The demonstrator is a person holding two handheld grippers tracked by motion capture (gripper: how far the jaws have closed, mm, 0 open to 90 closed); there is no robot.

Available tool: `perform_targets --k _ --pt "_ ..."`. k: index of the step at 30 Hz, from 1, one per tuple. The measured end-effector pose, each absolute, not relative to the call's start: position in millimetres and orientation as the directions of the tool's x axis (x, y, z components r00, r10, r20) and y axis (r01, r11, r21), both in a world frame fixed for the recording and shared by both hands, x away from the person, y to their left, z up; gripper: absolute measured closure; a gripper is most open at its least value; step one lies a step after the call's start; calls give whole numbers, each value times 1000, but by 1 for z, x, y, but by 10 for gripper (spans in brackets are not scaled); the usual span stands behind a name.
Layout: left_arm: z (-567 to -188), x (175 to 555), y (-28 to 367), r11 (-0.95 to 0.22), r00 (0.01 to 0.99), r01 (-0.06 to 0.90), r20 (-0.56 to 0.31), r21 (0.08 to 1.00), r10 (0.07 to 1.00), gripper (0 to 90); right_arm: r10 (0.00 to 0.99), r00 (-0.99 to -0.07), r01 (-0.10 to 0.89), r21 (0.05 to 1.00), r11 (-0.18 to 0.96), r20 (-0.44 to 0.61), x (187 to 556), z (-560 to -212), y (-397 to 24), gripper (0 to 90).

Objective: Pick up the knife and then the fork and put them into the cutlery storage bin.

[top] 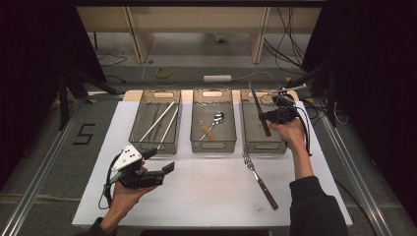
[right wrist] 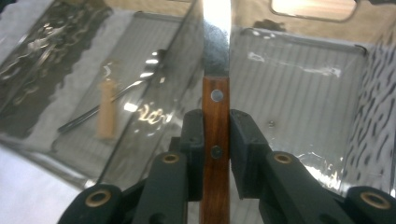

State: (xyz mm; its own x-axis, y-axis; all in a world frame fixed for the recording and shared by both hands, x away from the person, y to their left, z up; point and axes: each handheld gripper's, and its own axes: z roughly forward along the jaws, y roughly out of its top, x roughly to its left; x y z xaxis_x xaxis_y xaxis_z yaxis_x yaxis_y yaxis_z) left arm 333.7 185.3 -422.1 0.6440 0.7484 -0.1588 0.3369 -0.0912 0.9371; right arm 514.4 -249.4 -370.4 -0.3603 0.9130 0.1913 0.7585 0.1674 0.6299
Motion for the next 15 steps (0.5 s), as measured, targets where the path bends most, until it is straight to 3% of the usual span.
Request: perform_targets --k 15 --pt "-422 333 186 -91 645 337 -160 937 748 158 945 -297 810 561 172 139 528 -398 -233 771"
